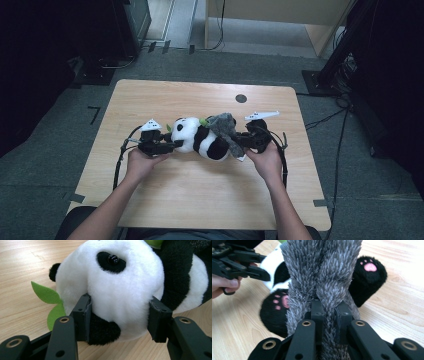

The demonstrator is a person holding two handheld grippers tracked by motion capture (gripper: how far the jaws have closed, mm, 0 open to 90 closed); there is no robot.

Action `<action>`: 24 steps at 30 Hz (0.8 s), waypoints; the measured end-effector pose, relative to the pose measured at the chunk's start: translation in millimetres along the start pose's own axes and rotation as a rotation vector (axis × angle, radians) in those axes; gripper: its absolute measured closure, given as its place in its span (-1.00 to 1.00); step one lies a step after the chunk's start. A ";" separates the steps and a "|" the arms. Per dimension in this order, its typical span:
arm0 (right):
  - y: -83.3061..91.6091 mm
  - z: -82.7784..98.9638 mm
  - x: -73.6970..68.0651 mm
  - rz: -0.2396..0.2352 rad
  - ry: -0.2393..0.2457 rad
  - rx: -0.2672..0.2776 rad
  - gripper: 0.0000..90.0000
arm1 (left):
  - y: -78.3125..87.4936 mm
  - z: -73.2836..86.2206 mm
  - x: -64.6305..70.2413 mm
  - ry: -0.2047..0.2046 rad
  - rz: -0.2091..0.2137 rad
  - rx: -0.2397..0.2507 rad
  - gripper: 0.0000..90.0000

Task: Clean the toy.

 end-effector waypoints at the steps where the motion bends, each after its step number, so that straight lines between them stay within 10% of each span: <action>1: -0.6 1.1 2.1 0.004 0.002 -0.005 0.81 | 0.0 -0.1 0.0 0.002 0.001 0.001 0.03; 8: 17.1 -10.9 8.5 0.025 -0.022 0.043 0.81 | -0.2 -1.4 -0.2 0.017 -0.009 0.013 0.03; 16: 37.8 -53.9 -47.2 -0.032 0.107 0.142 0.80 | 0.8 -2.9 5.9 0.014 -0.025 0.002 0.04; 24: 0.3 -63.3 -94.9 -0.086 0.219 0.126 0.79 | 1.6 -1.4 12.8 0.016 -0.045 0.012 0.03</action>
Point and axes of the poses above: each handheld gripper's, and its own axes: y roughly backward along the jaws, z roughly out of its underside, x roughly to its right, the point moved 5 cm from there along -y, roughly forward along the jaws, and after that the axes turned 14 degrees about x, right-handed, at the moved point
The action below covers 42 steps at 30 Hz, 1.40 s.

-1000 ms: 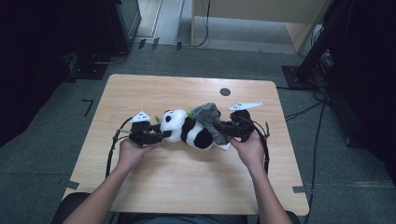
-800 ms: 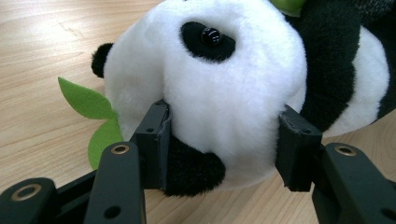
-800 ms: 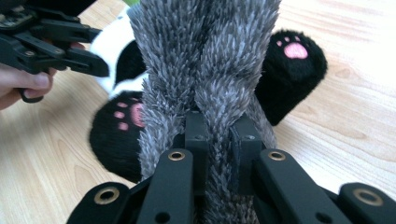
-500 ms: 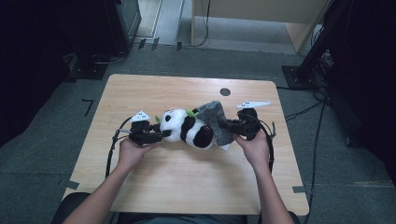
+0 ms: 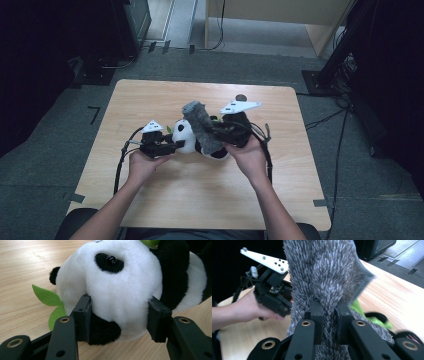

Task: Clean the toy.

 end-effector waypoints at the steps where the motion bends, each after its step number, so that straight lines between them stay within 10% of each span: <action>1: -8.3 1.3 -2.3 -0.005 0.009 -0.003 0.79 | 0.3 0.2 0.6 -0.001 -0.002 0.000 0.03; 12: -74.9 54.6 -8.5 0.031 0.117 -0.166 0.79 | 0.4 3.5 4.4 0.006 -0.020 0.012 0.04; 28: -49.1 95.8 -12.0 -0.010 0.145 -0.231 0.81 | -0.8 7.4 4.1 0.014 0.010 -0.015 0.05; 42: -7.1 108.0 -0.4 0.048 0.133 -0.290 0.81 | -3.0 7.8 5.7 -0.021 0.018 -0.025 0.08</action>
Point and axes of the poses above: each handheld gripper's, and its own axes: y roughly backward along the jaws, z roughly out of its underside, x roughly to its right, the point moved 5 cm from there along -y, roughly forward along the jaws, and after that the axes turned 14 degrees about x, right-handed, at the moved point
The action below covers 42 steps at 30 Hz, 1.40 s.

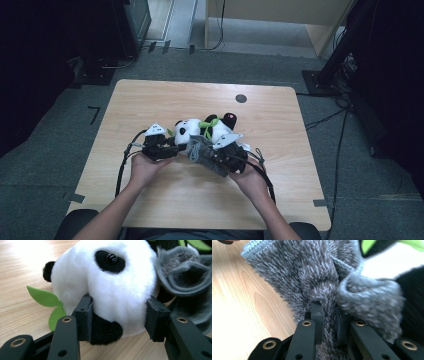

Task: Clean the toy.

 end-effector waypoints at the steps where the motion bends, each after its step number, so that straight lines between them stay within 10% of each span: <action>1: 3.5 0.7 2.1 0.005 -0.005 0.002 0.81 | -0.1 0.1 0.1 -0.003 0.000 -0.001 0.08; 19: 65.2 -9.9 36.0 0.103 -0.107 0.120 0.80 | -0.2 0.6 0.7 -0.003 -0.002 -0.002 0.08; 29: 88.7 -44.7 49.5 0.202 -0.119 0.228 0.80 | 0.5 2.5 1.7 -0.006 -0.007 0.006 0.07; 36: 66.7 -84.1 34.9 0.124 -0.068 0.277 0.80 | 0.7 2.0 3.1 -0.005 -0.013 0.006 0.07; 42: 9.6 -100.6 14.2 0.062 0.001 0.228 0.80 | 1.0 2.0 3.6 -0.010 -0.019 0.013 0.07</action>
Point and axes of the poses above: each handheld gripper's, and its own axes: y roughly backward along the jaws, z roughly out of its underside, x roughly to its right, the point moved 5 cm from there along -y, roughly forward along the jaws, and after that the axes turned 14 degrees about x, right-handed, at the moved point
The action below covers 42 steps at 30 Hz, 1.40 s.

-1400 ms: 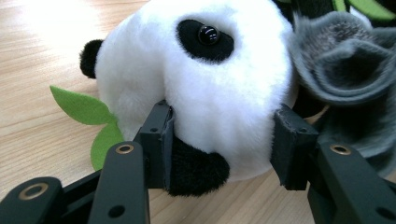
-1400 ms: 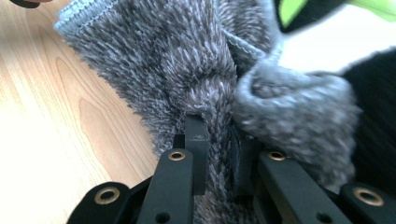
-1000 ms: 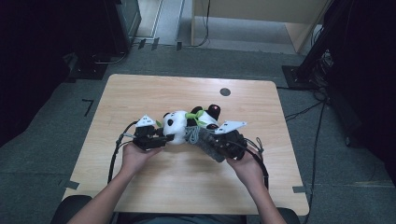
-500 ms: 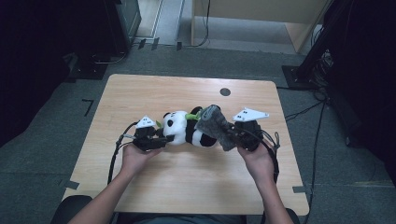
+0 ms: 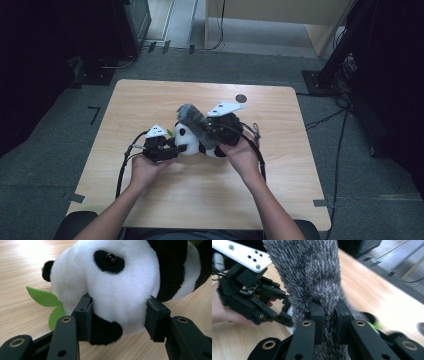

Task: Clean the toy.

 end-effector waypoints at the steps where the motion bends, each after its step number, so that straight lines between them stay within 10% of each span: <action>1: -10.7 2.0 -2.8 -0.013 -0.001 -0.013 0.80 | 0.1 0.0 0.0 0.000 -0.001 0.001 0.07; 10: -69.4 31.9 -16.7 -0.065 -0.030 -0.128 0.80 | 0.2 1.4 -0.9 0.009 -0.005 -0.003 0.05; 42: -13.9 104.3 -29.3 -0.077 0.044 -0.235 0.80 | -3.6 -0.1 -2.5 -0.001 0.021 -0.050 0.04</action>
Point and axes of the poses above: each handheld gripper's, and its own axes: y roughly backward along the jaws, z roughly out of its underside, x roughly to its right, the point moved 5 cm from there along -y, roughly forward along the jaws, and after that the axes turned 14 degrees about x, right-handed, at the moved point
